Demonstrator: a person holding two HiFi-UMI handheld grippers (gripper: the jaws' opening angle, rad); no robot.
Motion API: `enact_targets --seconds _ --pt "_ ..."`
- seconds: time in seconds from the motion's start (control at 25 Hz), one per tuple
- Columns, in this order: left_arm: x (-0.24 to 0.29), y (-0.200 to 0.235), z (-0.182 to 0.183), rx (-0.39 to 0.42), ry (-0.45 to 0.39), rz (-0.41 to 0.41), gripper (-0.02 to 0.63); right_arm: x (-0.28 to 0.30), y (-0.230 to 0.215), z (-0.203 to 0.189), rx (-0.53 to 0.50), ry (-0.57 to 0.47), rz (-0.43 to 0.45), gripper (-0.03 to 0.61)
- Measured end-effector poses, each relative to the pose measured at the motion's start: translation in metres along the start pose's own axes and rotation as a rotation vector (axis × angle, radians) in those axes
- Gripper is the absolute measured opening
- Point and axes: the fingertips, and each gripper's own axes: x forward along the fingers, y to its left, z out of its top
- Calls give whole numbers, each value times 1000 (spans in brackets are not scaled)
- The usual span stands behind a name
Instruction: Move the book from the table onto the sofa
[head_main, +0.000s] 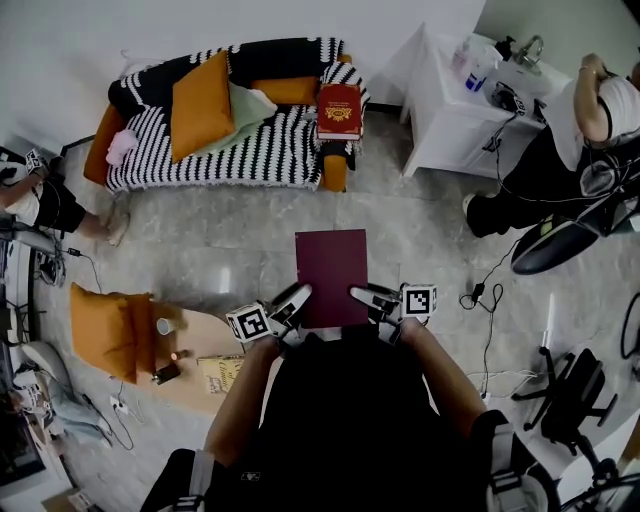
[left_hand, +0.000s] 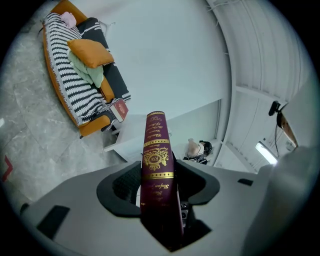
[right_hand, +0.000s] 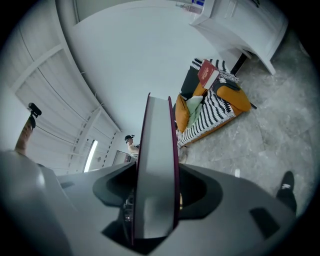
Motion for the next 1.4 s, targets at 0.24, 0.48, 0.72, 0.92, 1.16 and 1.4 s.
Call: enact_targets --seconds 0.24,0.48,0.72,0.92,1.16,1.4 --pt "36 1 -11 -24 8 17 216 -25 -10 24 2 -27 18 245" --pt "55 1 -11 -35 7 22 216 -39 -18 40 -13 -27 -4 245" --pt "68 0 -5 -65 13 -3 216 -34 -4 53 -5 -38 44 245" --pt "79 8 7 -54 46 -5 216 -35 -24 65 -3 -44 -48 245" --pt "97 21 47 -51 64 -13 216 -11 -32 98 -9 -46 -81 246" --pt "108 39 106 -54 72 -43 216 35 -35 139 -8 -63 -94 247"
